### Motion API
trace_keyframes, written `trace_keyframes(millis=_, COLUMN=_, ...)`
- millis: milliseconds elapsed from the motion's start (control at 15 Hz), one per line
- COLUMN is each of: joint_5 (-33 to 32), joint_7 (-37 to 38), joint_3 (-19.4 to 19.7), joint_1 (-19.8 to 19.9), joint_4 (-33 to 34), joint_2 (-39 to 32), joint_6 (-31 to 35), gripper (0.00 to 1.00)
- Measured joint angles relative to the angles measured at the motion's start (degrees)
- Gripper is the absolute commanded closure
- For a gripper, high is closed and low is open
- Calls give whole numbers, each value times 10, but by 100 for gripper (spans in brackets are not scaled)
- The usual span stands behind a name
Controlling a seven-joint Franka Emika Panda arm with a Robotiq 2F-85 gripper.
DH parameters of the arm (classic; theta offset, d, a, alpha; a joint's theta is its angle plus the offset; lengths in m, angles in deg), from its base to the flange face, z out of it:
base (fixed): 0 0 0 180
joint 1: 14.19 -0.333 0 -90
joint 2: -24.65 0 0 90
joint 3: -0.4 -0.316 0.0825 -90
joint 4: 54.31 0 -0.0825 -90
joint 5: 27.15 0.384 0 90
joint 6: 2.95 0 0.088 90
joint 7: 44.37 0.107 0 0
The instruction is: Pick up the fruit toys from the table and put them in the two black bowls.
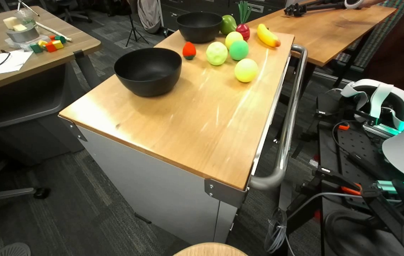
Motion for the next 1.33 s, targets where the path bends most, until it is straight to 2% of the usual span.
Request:
trace_keyframes(millis=133, joint_5=0, joint_7=0, joint_3=0, joint_1=0, joint_4=1, joint_2=0, joint_6=0, gripper=34)
trace_keyframes(millis=200, joint_5=0, joint_7=0, joint_3=0, joint_1=0, joint_4=1, joint_2=0, joint_6=-1, gripper=9)
trace_keyframes(millis=267, joint_5=0, joint_7=0, joint_3=0, joint_1=0, joint_4=2, joint_2=-1, joint_6=-1, gripper=8)
trace_keyframes(millis=333, joint_5=0, joint_7=0, joint_3=0, joint_1=0, joint_4=1, joint_2=-1, joint_6=-1, gripper=51)
trace_keyframes(millis=400, joint_5=0, joint_7=0, joint_3=-1, joint_1=0, joint_4=-1, joint_2=-1, joint_6=-1, gripper=47)
trace_keyframes(millis=467, joint_5=-4, joint_7=-2, joint_3=-3, joint_1=-2, joint_4=-5, joint_2=0, joint_6=3, gripper=47)
trace_keyframes(millis=667, joint_5=-52, joint_7=2, joint_3=-20, joint_1=-29, joint_4=-28, joint_2=13, joint_6=29, gripper=72)
trace_keyframes(millis=867, joint_5=-136, joint_7=52, joint_3=-51, joint_1=-73, joint_4=-41, joint_2=25, joint_6=57, gripper=94)
trace_keyframes(millis=933, joint_5=-162, joint_7=72, joint_3=-61, joint_1=-85, joint_4=-41, joint_2=24, joint_6=64, gripper=54)
trace_keyframes(millis=1000, joint_5=-181, joint_7=87, joint_3=-70, joint_1=-93, joint_4=-42, joint_2=23, joint_6=70, gripper=82)
trace_keyframes(millis=1067, joint_5=-189, joint_7=93, joint_3=-78, joint_1=-98, joint_4=-44, joint_2=23, joint_6=72, gripper=82)
trace_keyframes(millis=1200, joint_5=-194, joint_7=94, joint_3=-83, joint_1=-100, joint_4=-49, joint_2=23, joint_6=73, gripper=69)
trace_keyframes(millis=1267, joint_5=-194, joint_7=94, joint_3=-83, joint_1=-99, joint_4=-49, joint_2=23, joint_6=73, gripper=35)
trace_keyframes(millis=1333, joint_5=-195, joint_7=94, joint_3=-83, joint_1=-98, joint_4=-50, joint_2=23, joint_6=74, gripper=29)
